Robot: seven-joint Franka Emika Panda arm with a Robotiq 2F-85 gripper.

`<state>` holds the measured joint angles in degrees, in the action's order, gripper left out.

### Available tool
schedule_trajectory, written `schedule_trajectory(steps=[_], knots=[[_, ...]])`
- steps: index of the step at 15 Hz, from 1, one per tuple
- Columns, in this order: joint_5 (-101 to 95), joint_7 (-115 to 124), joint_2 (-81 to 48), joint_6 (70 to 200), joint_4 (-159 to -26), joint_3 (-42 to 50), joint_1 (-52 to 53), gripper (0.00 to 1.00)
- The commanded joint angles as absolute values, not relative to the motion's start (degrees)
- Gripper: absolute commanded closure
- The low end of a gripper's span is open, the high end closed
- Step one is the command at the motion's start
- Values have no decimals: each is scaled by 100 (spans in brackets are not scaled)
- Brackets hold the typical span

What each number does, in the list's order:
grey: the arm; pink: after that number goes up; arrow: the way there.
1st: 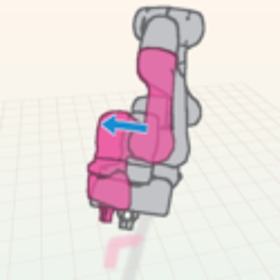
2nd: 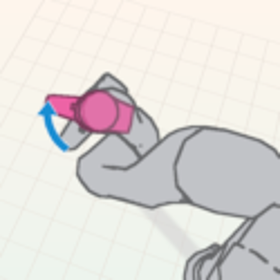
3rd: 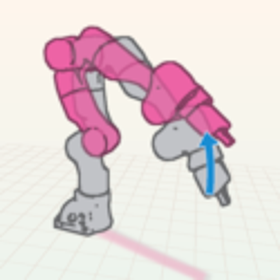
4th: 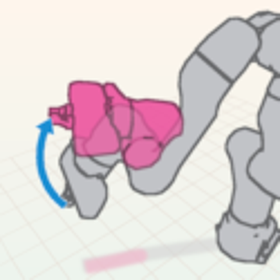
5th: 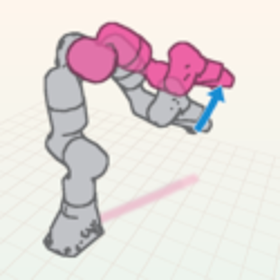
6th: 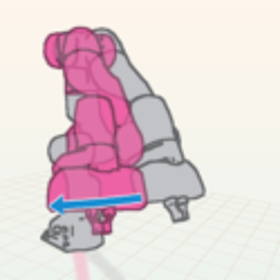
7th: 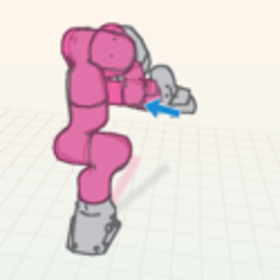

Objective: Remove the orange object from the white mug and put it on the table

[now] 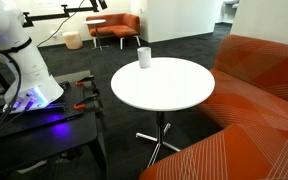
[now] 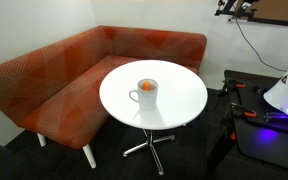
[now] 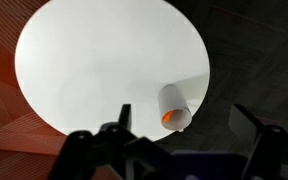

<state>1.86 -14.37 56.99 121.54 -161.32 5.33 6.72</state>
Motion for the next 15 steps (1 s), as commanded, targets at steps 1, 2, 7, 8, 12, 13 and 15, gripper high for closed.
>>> schedule_trajectory(steps=[1,2,7,8,12,13,15], knots=[[249,-1320,5677,12389,-16098,380,717,0],[257,-1221,5653,12492,-16077,295,712,0],[279,-531,5521,13061,-16035,-232,712,0],[301,-321,5485,13200,-16033,-366,720,0],[278,595,5258,13841,-16029,-936,642,0],[261,838,5177,14006,-16029,-1091,611,0],[222,1270,4973,14297,-15998,-1362,535,0]])
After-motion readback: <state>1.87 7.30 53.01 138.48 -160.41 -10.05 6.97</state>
